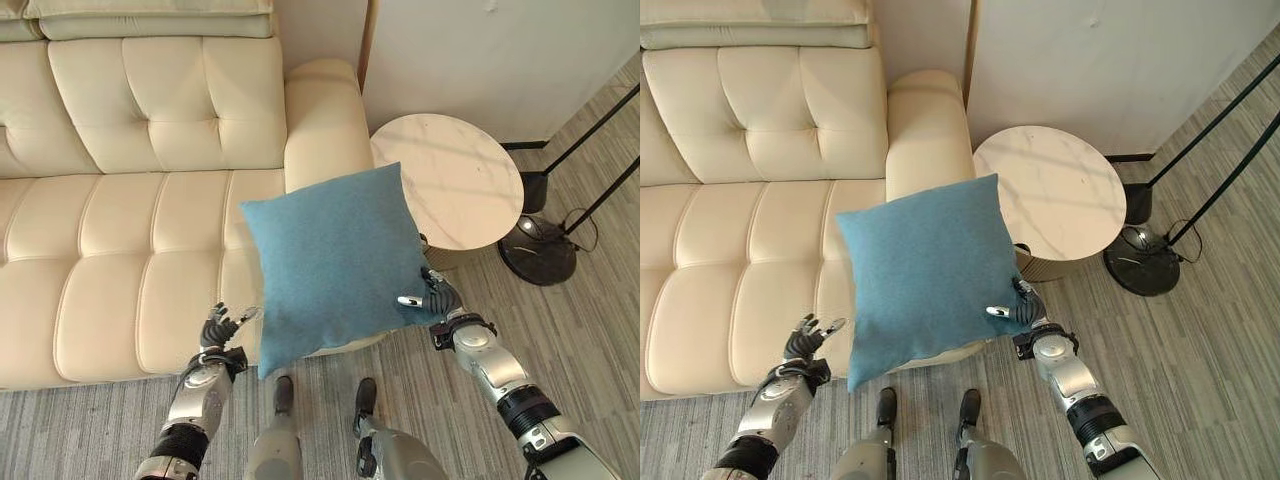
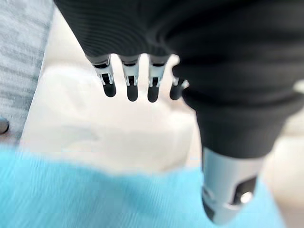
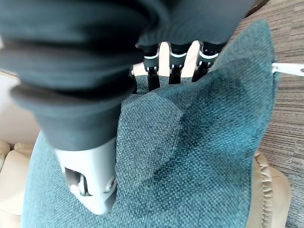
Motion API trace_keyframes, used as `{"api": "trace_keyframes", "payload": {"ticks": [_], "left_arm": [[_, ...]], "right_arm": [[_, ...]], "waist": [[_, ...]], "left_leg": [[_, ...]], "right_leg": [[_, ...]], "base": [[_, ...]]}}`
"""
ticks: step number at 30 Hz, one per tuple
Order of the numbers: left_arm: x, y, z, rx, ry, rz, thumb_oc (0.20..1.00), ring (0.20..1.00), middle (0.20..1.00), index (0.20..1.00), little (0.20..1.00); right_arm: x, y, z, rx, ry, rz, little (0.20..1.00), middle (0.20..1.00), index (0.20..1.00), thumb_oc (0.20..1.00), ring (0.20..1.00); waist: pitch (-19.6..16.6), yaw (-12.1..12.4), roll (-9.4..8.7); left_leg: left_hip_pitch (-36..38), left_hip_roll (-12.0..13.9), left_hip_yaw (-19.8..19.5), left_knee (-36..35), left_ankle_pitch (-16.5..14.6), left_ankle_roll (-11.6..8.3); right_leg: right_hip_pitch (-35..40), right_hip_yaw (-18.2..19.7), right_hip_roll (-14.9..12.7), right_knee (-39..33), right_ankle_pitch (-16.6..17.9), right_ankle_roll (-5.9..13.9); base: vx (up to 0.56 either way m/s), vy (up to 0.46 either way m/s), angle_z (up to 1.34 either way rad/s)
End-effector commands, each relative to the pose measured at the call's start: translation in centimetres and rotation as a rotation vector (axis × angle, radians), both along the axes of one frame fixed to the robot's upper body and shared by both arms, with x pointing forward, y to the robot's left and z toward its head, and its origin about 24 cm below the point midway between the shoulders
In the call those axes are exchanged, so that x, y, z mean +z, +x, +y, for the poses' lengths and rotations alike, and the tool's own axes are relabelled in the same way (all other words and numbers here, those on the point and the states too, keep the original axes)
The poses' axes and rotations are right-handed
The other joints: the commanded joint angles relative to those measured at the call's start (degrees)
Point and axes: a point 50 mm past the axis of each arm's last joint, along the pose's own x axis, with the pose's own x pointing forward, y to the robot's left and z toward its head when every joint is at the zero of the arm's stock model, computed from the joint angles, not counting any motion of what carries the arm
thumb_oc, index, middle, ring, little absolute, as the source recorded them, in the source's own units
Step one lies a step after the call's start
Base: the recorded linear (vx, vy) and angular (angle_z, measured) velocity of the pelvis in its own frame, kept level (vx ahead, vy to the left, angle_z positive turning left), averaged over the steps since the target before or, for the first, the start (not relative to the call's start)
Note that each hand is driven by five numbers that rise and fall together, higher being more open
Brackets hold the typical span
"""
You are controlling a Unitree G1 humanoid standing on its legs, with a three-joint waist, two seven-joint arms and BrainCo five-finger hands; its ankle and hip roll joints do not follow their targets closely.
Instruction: Pick up all the scattered cushions and arrange them neatly on the sofa.
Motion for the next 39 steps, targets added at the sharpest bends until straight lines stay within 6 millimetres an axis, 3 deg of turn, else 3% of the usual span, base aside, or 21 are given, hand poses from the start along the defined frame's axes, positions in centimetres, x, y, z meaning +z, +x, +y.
{"api": "trace_keyframes", "payload": {"ticks": [1,4,8,11,16,21,22,23,27,28,29,30,31,33,39], "left_arm": [[0.7,1.6,-0.4,-0.010,0.009,-0.034,1.000,1.000,1.000,1.000,1.000],[-0.2,2.1,-1.0,-0.078,0.025,0.037,1.000,1.000,1.000,1.000,1.000],[0.4,3.4,-2.2,-0.130,0.022,0.019,1.000,1.000,1.000,1.000,1.000],[2.7,6.5,-5.5,-0.233,-0.001,-0.069,1.000,1.000,1.000,1.000,1.000],[5.0,9.0,-9.2,-0.331,-0.012,-0.130,1.000,1.000,1.000,1.000,1.000],[5.6,8.9,-13.7,-0.481,-0.049,-0.174,1.000,1.000,1.000,1.000,1.000],[5.6,8.9,-13.7,-0.481,-0.049,-0.174,1.000,1.000,1.000,1.000,1.000],[4.8,7.7,-16.5,-0.583,-0.060,-0.162,1.000,1.000,1.000,1.000,1.000],[4.4,7.4,-17.0,-0.603,-0.048,-0.149,1.000,1.000,1.000,1.000,1.000],[4.5,7.4,-17.1,-0.622,-0.004,-0.152,1.000,1.000,1.000,1.000,1.000],[4.7,7.5,-17.2,-0.633,0.014,-0.161,0.686,0.686,0.686,0.686,0.686],[5.0,7.6,-17.2,-0.635,0.031,-0.175,0.391,0.391,0.391,0.391,0.391],[5.5,7.9,-17.1,-0.636,0.053,-0.195,0.200,0.200,0.200,0.200,0.200],[6.7,8.1,-17.0,-0.653,0.085,-0.251,0.200,0.200,0.200,0.200,0.200],[7.3,8.0,-16.3,-0.693,0.194,-0.292,0.200,0.200,0.200,0.200,0.200]], "right_arm": [[1.4,0.3,2.7,0.072,0.063,-0.095,1.000,1.000,1.000,1.000,1.000],[0.5,-0.1,3.4,0.110,0.062,-0.066,1.000,1.000,1.000,1.000,1.000],[0.3,-0.1,3.9,0.129,0.070,-0.057,1.000,1.000,1.000,1.000,1.000],[1.6,0.7,6.0,0.162,0.172,-0.106,1.000,1.000,1.000,1.000,1.000],[2.9,1.3,9.4,0.240,0.257,-0.135,1.000,1.000,1.000,1.000,1.000],[3.4,0.8,12.7,0.325,0.369,-0.109,1.000,1.000,1.000,1.000,1.000],[3.4,0.8,12.7,0.325,0.370,-0.109,1.000,1.000,1.000,1.000,1.000],[2.5,-0.4,14.9,0.402,0.399,-0.051,1.000,1.000,1.000,1.000,1.000],[2.2,-0.4,15.2,0.426,0.347,-0.046,1.000,1.000,1.000,1.000,1.000],[2.3,-0.1,15.1,0.439,0.276,-0.063,0.815,0.815,0.815,0.815,0.815],[2.3,0.0,15.0,0.446,0.228,-0.075,0.416,0.416,0.416,0.416,0.416],[2.5,0.4,14.7,0.440,0.189,-0.095,0.200,0.200,0.200,0.200,0.200],[2.6,0.7,14.3,0.431,0.147,-0.108,0.200,0.200,0.200,0.200,0.200],[2.8,0.8,13.9,0.413,0.141,-0.125,0.200,0.200,0.200,0.200,0.200],[3.3,0.9,13.0,0.386,0.195,-0.164,0.200,0.200,0.200,0.200,0.200]], "waist": [[-3.2,0.6,-2.12],[-4.1,-0.1,-2.82],[-4.4,-0.5,-3.41],[-3.6,-1.5,-4.69],[-1.5,-2.3,-5.80],[0.6,-1.9,-6.01],[0.6,-1.9,-6.01],[2.0,-1.1,-5.99],[2.6,-0.7,-5.91],[3.1,-0.4,-5.79],[3.3,-0.3,-5.73],[3.5,-0.3,-5.64],[3.7,-0.2,-5.50],[4.1,-0.2,-5.23],[4.6,0.0,-4.48]], "left_leg": [[1.5,1.1,-0.9,-0.1,-5.0,-1.21],[1.8,1.3,-0.6,-0.2,-5.2,-1.23],[1.7,1.4,-0.3,-0.4,-5.3,-1.30],[0.3,1.7,0.1,-0.3,-5.1,-1.49],[-1.5,2.1,0.6,0.0,-4.5,-1.77],[-2.3,2.2,0.7,0.3,-4.1,-1.92],[-2.3,2.2,0.7,0.3,-4.1,-1.92],[-2.9,2.1,0.3,0.6,-3.9,-2.01],[-3.2,2.0,0.2,0.7,-3.9,-2.07],[-3.5,2.0,-0.1,0.8,-3.9,-2.13],[-3.6,1.9,-0.2,0.8,-3.8,-2.12],[-3.7,1.9,-0.3,0.8,-3.8,-2.13],[-3.8,1.9,-0.3,0.8,-3.8,-2.10],[-4.1,1.9,-0.5,0.8,-3.7,-2.05],[-4.2,1.7,-0.6,0.8,-3.7,-1.92]], "right_leg": [[0.8,3.2,-5.6,2.3,-9.7,5.18],[0.8,3.2,-5.5,1.9,-9.5,5.29],[0.6,3.3,-5.5,1.8,-9.4,5.39],[-1.4,3.9,-5.4,2.2,-9.0,5.56],[-3.8,4.7,-5.1,2.8,-8.2,5.52],[-4.5,4.8,-5.1,3.0,-7.9,5.33],[-4.5,4.8,-5.1,3.0,-7.9,5.33],[-4.9,4.5,-5.2,3.4,-8.0,5.19],[-5.0,4.4,-5.3,3.5,-8.0,5.12],[-5.3,4.2,-5.3,3.6,-8.0,5.07],[-5.4,4.2,-5.4,3.6,-8.0,5.06],[-5.4,4.2,-5.4,3.6,-7.9,5.06],[-5.5,4.1,-5.4,3.7,-7.8,5.09],[-5.7,4.0,-5.4,3.6,-7.8,5.17],[-5.8,3.8,-5.4,3.5,-7.6,5.29]], "base": [[0.03,0.012,0.00],[0.03,0.009,0.00],[0.00,0.000,0.00],[-0.05,-0.006,-0.03],[-0.07,-0.009,-0.07],[-0.03,0.001,-0.05],[-0.04,-0.025,0.01],[-0.03,-0.022,0.01],[-0.01,-0.014,0.01],[0.00,0.000,0.00],[0.00,0.000,0.00],[-0.01,-0.016,0.04],[-0.02,-0.019,0.08],[-0.02,-0.007,0.11],[0.00,0.003,0.02]]}}
